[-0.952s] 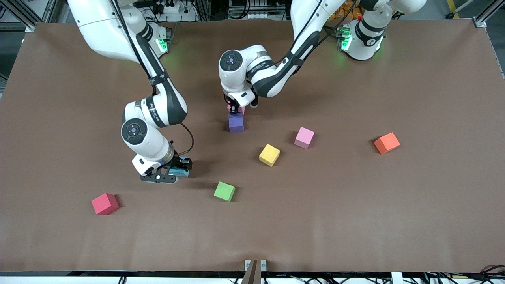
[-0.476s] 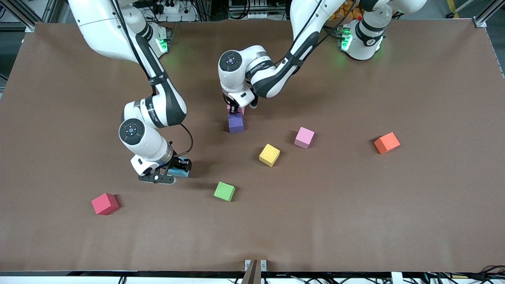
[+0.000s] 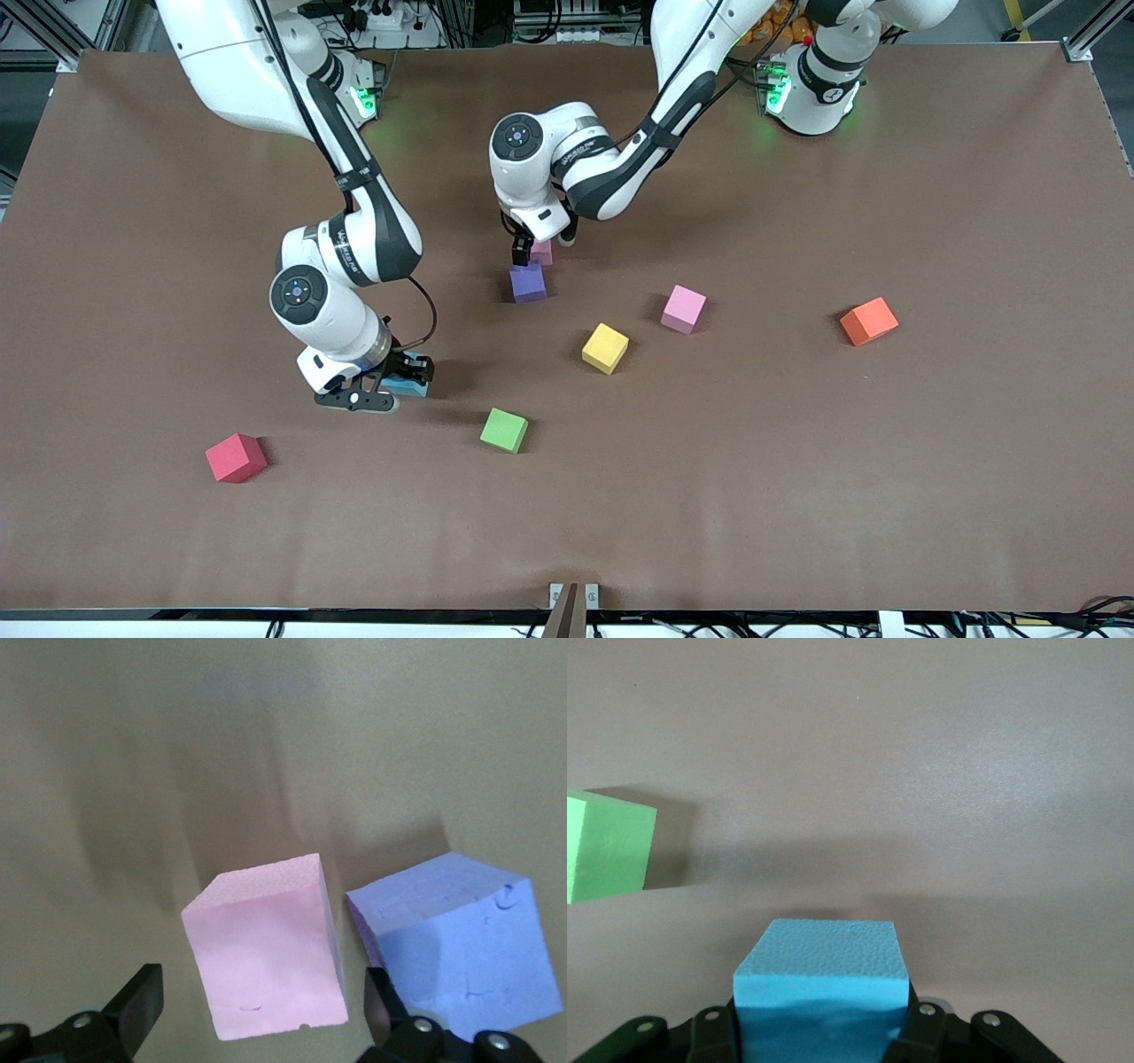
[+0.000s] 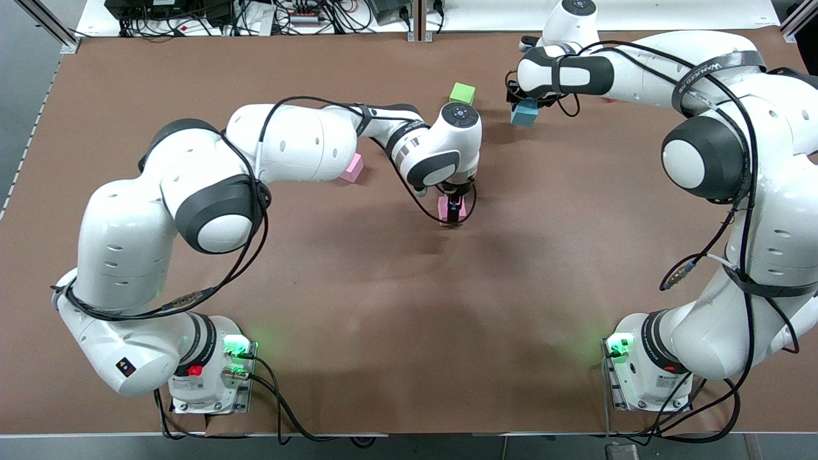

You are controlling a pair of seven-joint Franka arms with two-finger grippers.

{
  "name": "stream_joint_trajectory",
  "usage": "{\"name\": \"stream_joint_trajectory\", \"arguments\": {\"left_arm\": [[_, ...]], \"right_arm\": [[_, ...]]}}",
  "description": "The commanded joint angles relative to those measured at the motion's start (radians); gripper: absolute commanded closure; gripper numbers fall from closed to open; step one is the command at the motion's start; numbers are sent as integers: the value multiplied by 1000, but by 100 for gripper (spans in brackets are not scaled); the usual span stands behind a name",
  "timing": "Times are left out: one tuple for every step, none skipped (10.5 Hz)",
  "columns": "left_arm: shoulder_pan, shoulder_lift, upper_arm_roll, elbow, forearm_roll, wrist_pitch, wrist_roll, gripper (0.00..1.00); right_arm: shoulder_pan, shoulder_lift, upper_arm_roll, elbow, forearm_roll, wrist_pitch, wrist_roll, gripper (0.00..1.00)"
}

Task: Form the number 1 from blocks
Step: 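Lower the pink block beside the purple block and open the left gripper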

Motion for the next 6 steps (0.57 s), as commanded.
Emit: {"name": "stream_joint_trajectory", "arguments": {"left_arm": [[-9, -8, 4, 21, 30, -14, 26, 0], [-11, -14, -4, 16, 30, -34, 31, 0], [-15, -16, -14, 16, 30, -64, 32, 0], [-17, -31, -24, 16, 29, -92, 32, 0], [-15, -46, -25, 16, 29, -120, 34, 0], [-14, -55, -24, 16, 29, -137, 41, 0]], "right_arm": [[26, -29, -17, -18, 21, -2, 1, 54], [29, -40, -17, -19, 26, -10, 1, 54], [31, -43, -17, -19, 29, -13, 1, 54], [38, -43, -17, -18, 46, -11, 10, 54], [52, -43, -17, -16, 72, -10, 15, 54], [58, -46, -17, -18, 81, -11, 15, 54]]}}
